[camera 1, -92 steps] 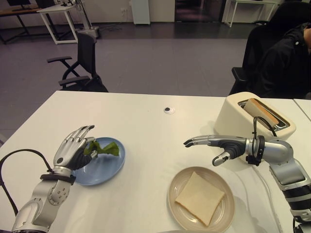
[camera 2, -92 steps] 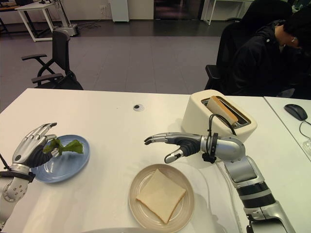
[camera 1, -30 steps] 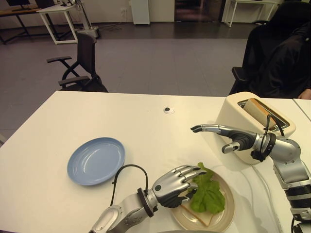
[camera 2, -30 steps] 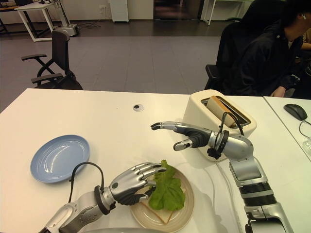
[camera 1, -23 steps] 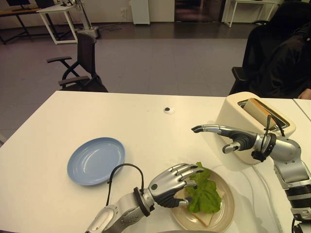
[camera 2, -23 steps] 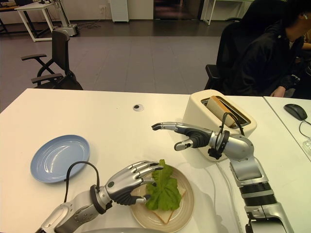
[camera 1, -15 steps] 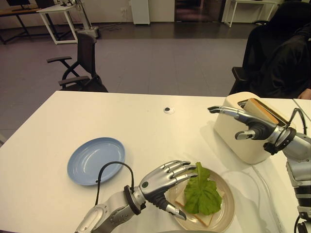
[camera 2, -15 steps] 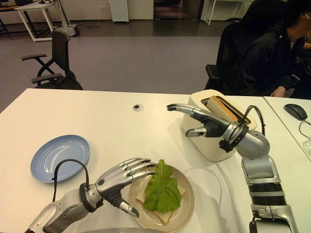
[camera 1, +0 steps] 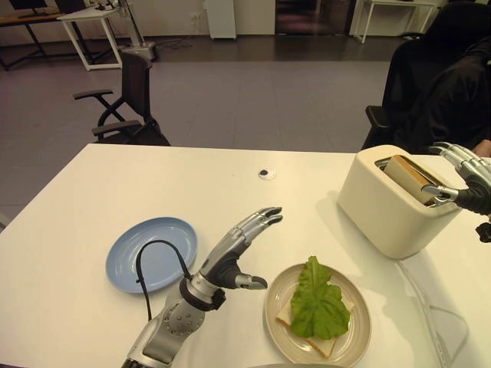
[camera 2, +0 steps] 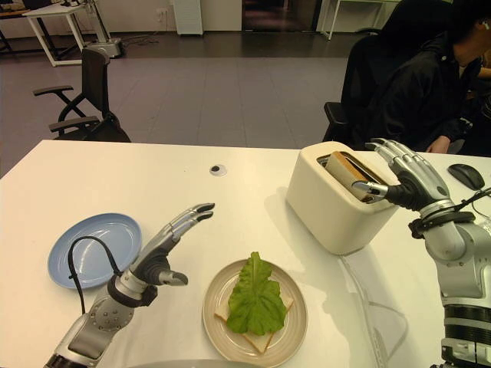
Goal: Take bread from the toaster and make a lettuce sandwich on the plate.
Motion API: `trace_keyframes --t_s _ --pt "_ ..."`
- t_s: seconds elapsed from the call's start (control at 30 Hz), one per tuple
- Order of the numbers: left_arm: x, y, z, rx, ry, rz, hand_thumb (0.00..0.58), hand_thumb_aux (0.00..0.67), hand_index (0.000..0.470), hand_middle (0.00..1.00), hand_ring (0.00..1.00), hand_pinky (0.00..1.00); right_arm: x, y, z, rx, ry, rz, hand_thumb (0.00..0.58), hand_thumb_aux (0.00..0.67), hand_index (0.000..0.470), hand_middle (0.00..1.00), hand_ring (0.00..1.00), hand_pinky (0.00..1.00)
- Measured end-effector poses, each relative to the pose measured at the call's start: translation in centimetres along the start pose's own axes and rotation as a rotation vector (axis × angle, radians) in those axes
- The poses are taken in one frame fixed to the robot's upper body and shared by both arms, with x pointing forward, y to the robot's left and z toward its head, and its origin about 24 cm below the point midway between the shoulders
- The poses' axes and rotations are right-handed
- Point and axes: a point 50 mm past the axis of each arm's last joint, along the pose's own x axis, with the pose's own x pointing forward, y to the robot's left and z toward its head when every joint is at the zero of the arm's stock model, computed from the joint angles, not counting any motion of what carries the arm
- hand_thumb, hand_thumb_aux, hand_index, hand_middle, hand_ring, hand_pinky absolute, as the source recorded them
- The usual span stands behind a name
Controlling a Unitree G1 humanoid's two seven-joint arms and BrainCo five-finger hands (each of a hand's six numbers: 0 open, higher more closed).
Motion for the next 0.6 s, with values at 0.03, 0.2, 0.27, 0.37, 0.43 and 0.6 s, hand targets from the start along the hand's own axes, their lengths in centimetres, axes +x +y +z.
trace_keyframes --t_s 0.03,0.2,0.27,0.37,0.43,0.6 --pt "-0.1 0.1 -0.2 -0.006 0.008 0.006 0.0 0.0 0.0 0.0 0.0 0.0 0.0 0.3 0.0 0.004 0.002 0.014 0.47 0.378 0.265 0.0 0.0 0.0" --pt "-0.2 0.5 -0.5 -0.005 0.018 0.01 0.0 0.0 0.0 0.0 0.0 0.0 0.2 1.3 0.5 0.087 -0.018 0.069 0.546 0.507 0.356 0.0 0.0 0.0" --pt "-0.2 0.5 -0.6 -0.003 0.02 0.015 0.0 0.0 0.0 0.0 0.0 0.0 0.2 1.4 0.5 0.11 -0.011 0.075 0.578 0.631 0.442 0.0 0.0 0.0" --pt "-0.2 0.6 -0.7 0.014 0.026 0.018 0.0 0.0 0.0 0.0 0.0 0.0 0.5 1.6 0.3 0.134 0.009 0.084 0.58 0.67 0.47 0.0 0.0 0.0" --pt "-0.2 0.6 -0.8 0.027 0.031 0.018 0.0 0.0 0.0 0.0 0.0 0.0 0.5 1.7 0.3 0.154 0.008 0.087 0.472 0.381 0.267 0.0 0.0 0.0" --pt "-0.2 0.5 -0.9 0.029 0.032 0.019 0.0 0.0 0.0 0.0 0.0 0.0 0.6 2.2 -0.2 0.15 0.04 0.087 0.0 0.0 0.0 0.0 0.0 0.0"
